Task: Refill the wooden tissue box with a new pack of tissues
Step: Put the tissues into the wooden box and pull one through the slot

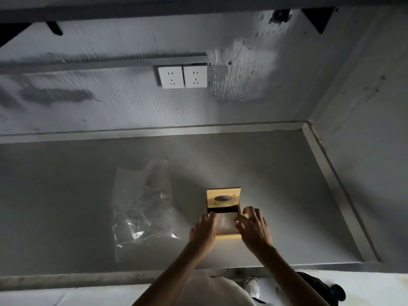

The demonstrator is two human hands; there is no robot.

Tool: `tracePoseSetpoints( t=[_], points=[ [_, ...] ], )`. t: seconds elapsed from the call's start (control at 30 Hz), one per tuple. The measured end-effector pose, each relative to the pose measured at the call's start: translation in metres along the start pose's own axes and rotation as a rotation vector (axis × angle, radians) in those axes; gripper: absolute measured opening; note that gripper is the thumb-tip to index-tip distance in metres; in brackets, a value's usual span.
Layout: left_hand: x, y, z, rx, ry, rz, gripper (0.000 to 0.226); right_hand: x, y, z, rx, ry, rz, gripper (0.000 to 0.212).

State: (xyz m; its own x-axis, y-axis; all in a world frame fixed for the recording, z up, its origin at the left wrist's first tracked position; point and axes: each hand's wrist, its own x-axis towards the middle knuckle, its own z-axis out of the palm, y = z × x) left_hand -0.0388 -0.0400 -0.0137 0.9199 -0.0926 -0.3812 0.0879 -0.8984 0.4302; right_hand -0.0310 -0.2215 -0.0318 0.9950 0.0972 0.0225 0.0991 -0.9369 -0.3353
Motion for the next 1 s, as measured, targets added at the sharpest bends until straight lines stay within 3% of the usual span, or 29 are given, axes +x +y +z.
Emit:
tracePoseSetpoints(
  t=[0.13,0.23,0.3,0.37,0.47,0.53,0.6,0.73,0.9,1.0],
  points=[
    [0.006,-0.013,0.003,-0.089,-0.136,-0.047,0.028,-0.003,-0.001,0.008,-0.052,-0.071,0.055,0.016],
    [0.014,-0.023,-0.003,-0.186,-0.250,-0.018,0.034,-0.006,0.007,0.003,0.086,-0.205,0.065,0.027],
    [0.011,-0.029,-0.009,-0.322,-0.253,0.021,0.035,-0.009,0.014,-0.008,0.379,-0.358,0.112,0.032],
    [0.002,-0.032,-0.026,-0.530,-0.184,0.024,0.040,-0.010,0.019,-0.023,0.904,-0.423,0.220,0.042],
    [0.006,-0.040,-0.048,-0.932,-0.109,-0.135,0.085,0.004,0.031,-0.044,1.546,-0.500,0.555,0.058],
    [0.012,-0.029,-0.064,-1.060,-0.154,-0.204,0.078,0.023,0.036,-0.049,1.745,-0.548,0.697,0.060],
    [0.017,-0.015,-0.072,-1.047,-0.165,-0.168,0.063,0.040,0.036,-0.050,1.715,-0.573,0.683,0.064],
    [0.021,-0.009,-0.062,-1.120,-0.153,-0.228,0.064,0.049,0.027,-0.044,1.534,-0.657,0.547,0.067],
    [0.009,-0.012,-0.048,-1.171,-0.139,-0.246,0.052,0.018,0.023,-0.032,1.380,-0.400,0.529,0.071],
    [0.006,-0.023,-0.027,-1.228,-0.163,-0.218,0.073,-0.002,0.019,-0.020,1.188,-0.343,0.372,0.070]
  ],
)
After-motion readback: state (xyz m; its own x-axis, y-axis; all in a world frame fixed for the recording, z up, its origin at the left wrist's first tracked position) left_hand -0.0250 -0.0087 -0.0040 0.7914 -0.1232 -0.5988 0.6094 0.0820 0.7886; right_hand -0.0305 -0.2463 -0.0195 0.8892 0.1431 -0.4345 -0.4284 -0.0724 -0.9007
